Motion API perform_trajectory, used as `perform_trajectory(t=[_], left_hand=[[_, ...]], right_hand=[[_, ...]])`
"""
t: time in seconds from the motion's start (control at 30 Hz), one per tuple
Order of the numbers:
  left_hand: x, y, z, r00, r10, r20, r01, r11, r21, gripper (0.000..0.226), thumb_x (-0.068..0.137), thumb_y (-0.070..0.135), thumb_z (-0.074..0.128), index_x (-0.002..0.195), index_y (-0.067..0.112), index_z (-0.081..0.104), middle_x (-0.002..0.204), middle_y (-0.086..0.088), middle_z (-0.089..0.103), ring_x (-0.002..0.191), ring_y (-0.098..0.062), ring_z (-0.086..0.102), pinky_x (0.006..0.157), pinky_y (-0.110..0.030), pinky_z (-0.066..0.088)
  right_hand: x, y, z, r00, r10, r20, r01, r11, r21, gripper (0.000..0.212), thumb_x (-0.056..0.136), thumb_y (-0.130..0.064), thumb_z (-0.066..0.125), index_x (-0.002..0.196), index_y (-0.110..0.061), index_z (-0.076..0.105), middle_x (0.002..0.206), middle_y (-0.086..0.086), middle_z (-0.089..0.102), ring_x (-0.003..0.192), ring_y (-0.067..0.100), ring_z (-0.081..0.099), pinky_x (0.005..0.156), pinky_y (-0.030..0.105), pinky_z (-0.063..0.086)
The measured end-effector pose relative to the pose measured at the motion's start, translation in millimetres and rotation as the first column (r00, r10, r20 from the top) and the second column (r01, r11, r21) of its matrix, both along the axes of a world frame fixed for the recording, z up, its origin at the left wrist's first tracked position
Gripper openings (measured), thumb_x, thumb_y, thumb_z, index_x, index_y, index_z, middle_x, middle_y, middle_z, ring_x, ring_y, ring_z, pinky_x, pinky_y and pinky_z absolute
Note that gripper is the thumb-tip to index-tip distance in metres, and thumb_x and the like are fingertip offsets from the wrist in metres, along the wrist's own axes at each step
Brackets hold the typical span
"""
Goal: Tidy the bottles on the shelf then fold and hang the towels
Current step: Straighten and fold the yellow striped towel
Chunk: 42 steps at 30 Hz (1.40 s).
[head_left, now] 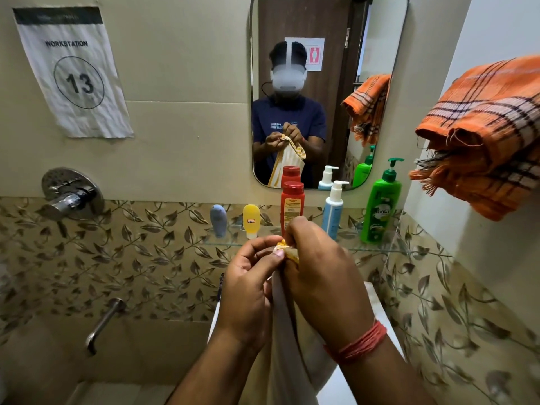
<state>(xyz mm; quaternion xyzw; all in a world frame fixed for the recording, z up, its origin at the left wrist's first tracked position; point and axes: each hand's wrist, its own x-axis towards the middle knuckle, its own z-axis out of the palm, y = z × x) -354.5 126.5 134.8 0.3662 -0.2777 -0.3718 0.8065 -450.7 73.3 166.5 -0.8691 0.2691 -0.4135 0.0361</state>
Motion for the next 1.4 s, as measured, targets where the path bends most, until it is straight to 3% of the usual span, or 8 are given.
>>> perform_trajectory(t=[0.2,0.4,0.6,0.73,0.97,1.07,1.2,1.4], left_hand=[[11.2,-3.4,-12.4,0.995,0.088,0.054,-0.091,0.993,0.072,0.022,0.083,0.011,0.066,0.105,0.008,0.071,0.095,-0.013,0.073,0.088,-0.025,0.071,0.066,-0.028,0.057],[41.7,-5.2,-14.1,0.970,0.169,0.174,-0.176,0.984,0.030,0.021,0.080,0.019,0.065,0.100,0.014,0.072,0.097,-0.011,0.073,0.091,-0.024,0.070,0.080,-0.033,0.060],[52.0,-2.9,-24.9,0.953,0.179,0.246,-0.189,0.982,0.019,0.018,0.080,0.017,0.066,0.096,0.019,0.075,0.096,-0.005,0.073,0.090,-0.019,0.070,0.075,-0.025,0.059],[54.3,-2.4,-32.5,0.943,0.156,0.293,-0.171,0.985,0.028,0.014,0.082,0.022,0.070,0.093,0.027,0.077,0.100,-0.008,0.072,0.097,-0.027,0.068,0.079,-0.030,0.058],[60.5,2.0,-35.1,0.930,0.139,0.340,-0.140,0.990,-0.022,0.036,0.071,0.051,0.083,0.098,0.028,0.076,0.100,-0.004,0.073,0.097,-0.021,0.069,0.081,-0.027,0.058],[59.7,0.3,-36.6,0.932,0.164,0.324,-0.167,0.986,-0.018,0.020,0.079,0.041,0.077,0.096,0.030,0.076,0.099,-0.002,0.074,0.096,-0.022,0.068,0.080,-0.026,0.058],[64.2,0.3,-36.6,0.940,0.197,0.279,-0.194,0.980,-0.040,0.047,0.063,0.057,0.085,0.098,0.028,0.075,0.099,-0.004,0.073,0.093,-0.019,0.069,0.080,-0.025,0.058],[66.4,-0.2,-39.0,0.910,0.278,0.308,-0.280,0.959,-0.041,0.016,0.083,0.021,0.067,0.096,0.028,0.074,0.101,-0.005,0.073,0.096,-0.022,0.068,0.081,-0.025,0.058]], right_hand=[[-4.8,-1.1,-9.9,0.992,0.123,0.008,-0.122,0.977,0.175,0.038,0.086,-0.030,0.070,0.111,-0.030,0.042,0.090,-0.014,0.052,0.072,0.004,0.052,0.055,0.012,0.039],[-30.9,1.5,-9.1,0.866,0.466,-0.182,-0.312,0.788,0.531,0.051,0.075,-0.050,0.078,0.109,-0.036,0.042,0.084,-0.022,0.052,0.075,-0.006,0.054,0.060,0.012,0.043],[-46.2,1.5,3.3,0.704,0.452,-0.547,-0.284,0.886,0.367,0.029,0.084,-0.054,0.066,0.088,-0.030,0.050,0.088,-0.015,0.054,0.081,0.006,0.050,0.068,0.027,0.046],[-54.1,7.1,12.8,0.681,0.257,-0.685,-0.233,0.964,0.131,0.028,0.091,-0.052,0.055,0.113,-0.036,0.059,0.110,-0.014,0.060,0.095,0.010,0.039,0.076,0.032,0.031],[-61.9,2.3,15.6,0.719,0.251,-0.648,-0.266,0.961,0.077,0.015,0.094,-0.049,0.051,0.106,-0.040,0.052,0.107,-0.019,0.061,0.096,0.009,0.047,0.095,0.036,0.033],[-59.2,1.1,12.3,0.723,0.366,-0.586,-0.356,0.924,0.138,0.016,0.089,-0.049,0.060,0.100,-0.042,0.051,0.100,-0.022,0.057,0.090,0.000,0.043,0.086,0.021,0.034],[-61.0,-6.3,6.0,0.770,0.350,-0.534,-0.321,0.935,0.150,0.021,0.087,-0.049,0.060,0.106,-0.039,0.056,0.101,-0.024,0.054,0.089,-0.002,0.040,0.070,0.010,0.036],[-64.3,-10.9,4.9,0.863,0.219,-0.456,-0.211,0.975,0.067,0.020,0.088,-0.042,0.055,0.105,-0.032,0.054,0.102,-0.014,0.051,0.088,0.010,0.049,0.071,0.022,0.046]])
